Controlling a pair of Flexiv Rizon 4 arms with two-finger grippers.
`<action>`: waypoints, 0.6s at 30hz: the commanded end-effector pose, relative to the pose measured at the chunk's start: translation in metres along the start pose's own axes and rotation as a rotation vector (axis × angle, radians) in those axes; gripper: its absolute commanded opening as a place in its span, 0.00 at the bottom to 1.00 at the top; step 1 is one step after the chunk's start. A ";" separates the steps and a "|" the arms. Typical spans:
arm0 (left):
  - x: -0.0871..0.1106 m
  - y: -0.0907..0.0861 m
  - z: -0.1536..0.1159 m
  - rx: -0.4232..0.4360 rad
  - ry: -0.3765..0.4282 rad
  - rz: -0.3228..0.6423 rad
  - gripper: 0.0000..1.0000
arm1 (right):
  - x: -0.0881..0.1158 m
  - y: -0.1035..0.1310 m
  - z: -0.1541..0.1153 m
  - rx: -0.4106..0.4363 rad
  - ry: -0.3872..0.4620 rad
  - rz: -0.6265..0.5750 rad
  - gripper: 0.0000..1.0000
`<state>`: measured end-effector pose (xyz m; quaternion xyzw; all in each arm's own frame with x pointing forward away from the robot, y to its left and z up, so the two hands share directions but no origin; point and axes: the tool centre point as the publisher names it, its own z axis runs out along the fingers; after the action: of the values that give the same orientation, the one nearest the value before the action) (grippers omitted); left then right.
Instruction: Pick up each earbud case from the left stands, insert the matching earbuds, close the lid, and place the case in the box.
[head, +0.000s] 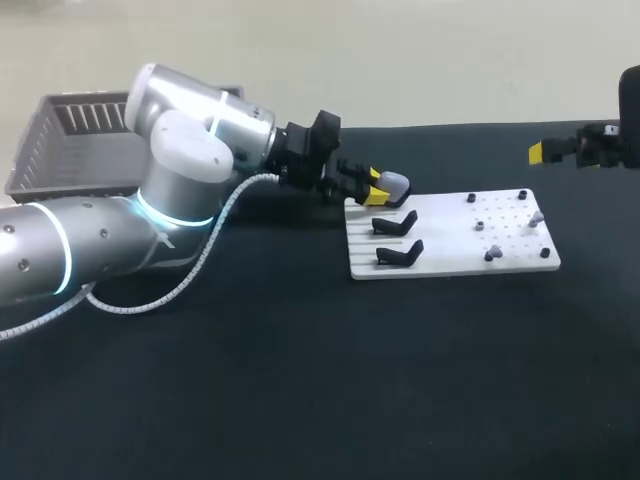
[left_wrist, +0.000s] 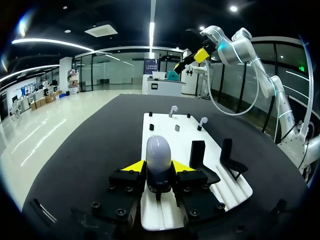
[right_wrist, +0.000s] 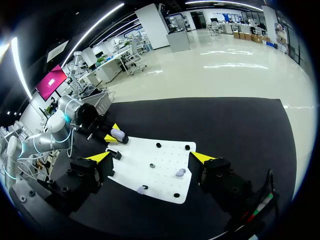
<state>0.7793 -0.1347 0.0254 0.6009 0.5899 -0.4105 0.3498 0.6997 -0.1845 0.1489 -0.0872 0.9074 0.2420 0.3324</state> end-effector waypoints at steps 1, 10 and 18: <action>-0.001 0.003 0.003 0.005 0.007 0.002 0.65 | 0.000 0.000 0.000 0.001 0.000 0.000 1.00; -0.001 0.004 0.003 -0.003 0.018 0.007 0.93 | 0.000 0.000 0.000 0.001 0.000 0.000 1.00; -0.001 0.004 0.002 -0.021 0.027 0.008 0.69 | 0.000 0.000 0.000 0.001 0.000 0.000 1.00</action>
<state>0.7849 -0.1372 0.0249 0.6053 0.5947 -0.3974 0.3492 0.6997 -0.1845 0.1489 -0.0872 0.9074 0.2420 0.3324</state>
